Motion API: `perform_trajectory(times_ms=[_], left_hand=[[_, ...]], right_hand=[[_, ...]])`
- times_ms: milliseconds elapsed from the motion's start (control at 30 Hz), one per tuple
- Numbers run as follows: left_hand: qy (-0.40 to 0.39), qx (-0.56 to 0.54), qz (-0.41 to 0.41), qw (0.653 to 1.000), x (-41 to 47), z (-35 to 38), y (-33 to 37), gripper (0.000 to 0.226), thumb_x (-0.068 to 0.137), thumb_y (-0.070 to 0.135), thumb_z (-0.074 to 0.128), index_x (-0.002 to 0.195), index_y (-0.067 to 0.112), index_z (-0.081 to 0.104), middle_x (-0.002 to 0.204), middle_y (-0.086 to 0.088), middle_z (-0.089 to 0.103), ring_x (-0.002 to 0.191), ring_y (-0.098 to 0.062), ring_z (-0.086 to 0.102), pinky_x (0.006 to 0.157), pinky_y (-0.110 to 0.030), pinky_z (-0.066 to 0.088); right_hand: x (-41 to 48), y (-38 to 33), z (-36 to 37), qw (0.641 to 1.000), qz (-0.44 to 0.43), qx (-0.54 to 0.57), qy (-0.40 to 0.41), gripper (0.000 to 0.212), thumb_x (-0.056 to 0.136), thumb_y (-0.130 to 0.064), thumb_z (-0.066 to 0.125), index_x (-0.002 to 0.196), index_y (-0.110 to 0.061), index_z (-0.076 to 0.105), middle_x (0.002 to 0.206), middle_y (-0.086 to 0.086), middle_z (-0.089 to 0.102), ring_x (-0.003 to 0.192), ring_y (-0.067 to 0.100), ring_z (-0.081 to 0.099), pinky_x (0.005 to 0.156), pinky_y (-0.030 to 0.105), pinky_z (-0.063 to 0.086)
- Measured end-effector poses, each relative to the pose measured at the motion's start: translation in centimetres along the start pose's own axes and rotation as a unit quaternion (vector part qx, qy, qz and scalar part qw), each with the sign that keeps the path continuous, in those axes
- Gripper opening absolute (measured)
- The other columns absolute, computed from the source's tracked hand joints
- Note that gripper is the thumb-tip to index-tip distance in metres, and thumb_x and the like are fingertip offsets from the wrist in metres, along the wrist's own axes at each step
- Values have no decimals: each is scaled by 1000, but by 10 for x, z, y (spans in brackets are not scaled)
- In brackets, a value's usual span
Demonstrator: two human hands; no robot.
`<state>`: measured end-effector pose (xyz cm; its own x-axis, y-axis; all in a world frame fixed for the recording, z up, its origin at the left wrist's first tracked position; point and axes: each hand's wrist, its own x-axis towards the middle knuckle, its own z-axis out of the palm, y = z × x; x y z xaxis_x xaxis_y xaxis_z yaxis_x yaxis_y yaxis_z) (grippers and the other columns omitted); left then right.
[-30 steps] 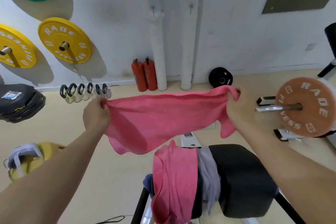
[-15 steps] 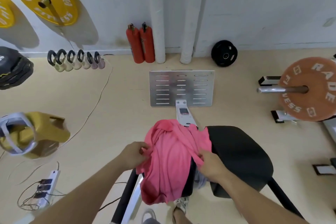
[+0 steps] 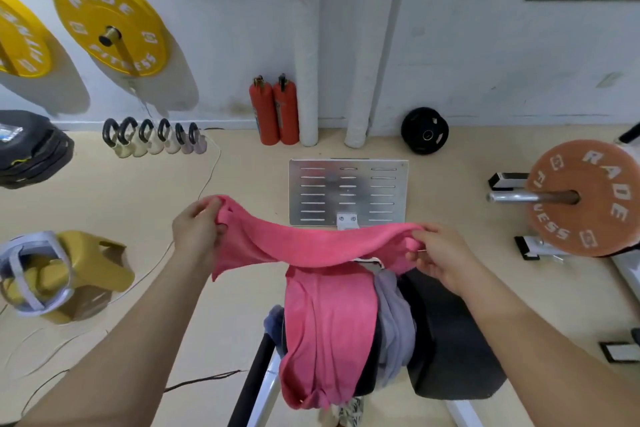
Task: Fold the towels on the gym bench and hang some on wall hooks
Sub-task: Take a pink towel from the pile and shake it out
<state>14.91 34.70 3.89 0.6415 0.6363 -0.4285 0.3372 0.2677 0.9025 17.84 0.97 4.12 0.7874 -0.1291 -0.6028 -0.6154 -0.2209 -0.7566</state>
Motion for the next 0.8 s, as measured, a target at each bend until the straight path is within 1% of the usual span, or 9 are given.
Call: perform_trajectory(times_ms=[100,167,233,333,467,533,633,733,800], left_hand=[[-174,41,26,984,-34,26,21,11,90,12,61,90,11,72,70,-5,66,51,-8,54,53,-21,44],[-224,111,74,965,-56,41,34,12,90,12,60,93,12,72,71,-4,64,50,-7,51,48,-18,41],[-268,54,80,959,-71,48,49,13,91,12,60,99,15,70,64,-1,56,46,-9,44,42,-17,37],[-352,-121,50,927,-91,47,71,19,84,11,61,102,13,68,65,-1,57,54,-11,52,50,-16,47],[-442,18,158,883,-122,47,80,42,76,-16,61,108,11,66,79,-1,73,74,-10,68,69,-18,52],[-454,105,201,862,-136,47,80,49,76,-24,58,107,13,67,85,0,75,81,-10,70,71,-17,52],[-421,169,287,844,-151,49,82,30,84,-11,60,97,14,71,77,7,75,73,-4,69,66,-12,49],[-376,203,392,815,-157,49,92,16,84,5,67,88,18,75,63,12,65,60,2,57,59,-7,40],[-334,234,468,784,-157,48,102,12,79,18,73,88,26,76,76,14,61,75,3,54,67,-6,37]], right_hand=[[-27,-27,17,994,-88,-48,-40,14,89,-9,58,78,-7,66,61,10,52,41,8,45,40,15,34],[-39,-41,26,986,-143,-77,-37,22,88,-13,61,66,-12,64,52,-3,54,43,5,48,47,17,40],[-50,-49,29,984,-164,-59,-31,27,90,-18,59,63,-17,57,46,-10,50,49,11,44,55,27,40],[-66,-58,24,986,-122,79,-87,26,96,-18,54,71,-14,60,53,-2,52,46,10,43,39,19,35],[-91,-63,23,936,-64,287,-191,13,92,-10,58,82,-8,66,58,0,57,43,4,47,36,10,34],[-99,-66,20,926,-75,311,-200,10,90,-9,59,84,-6,66,60,1,60,46,5,52,40,13,39],[-111,-73,14,939,-145,246,-191,16,88,-18,64,87,-3,69,72,9,65,63,16,61,57,26,52],[-122,-81,7,960,-209,134,-133,12,87,-20,66,81,-12,70,63,-4,66,55,6,59,49,18,45],[-128,-87,3,960,-226,107,-129,10,86,-20,68,82,-11,72,67,-1,67,57,7,60,48,19,45]])
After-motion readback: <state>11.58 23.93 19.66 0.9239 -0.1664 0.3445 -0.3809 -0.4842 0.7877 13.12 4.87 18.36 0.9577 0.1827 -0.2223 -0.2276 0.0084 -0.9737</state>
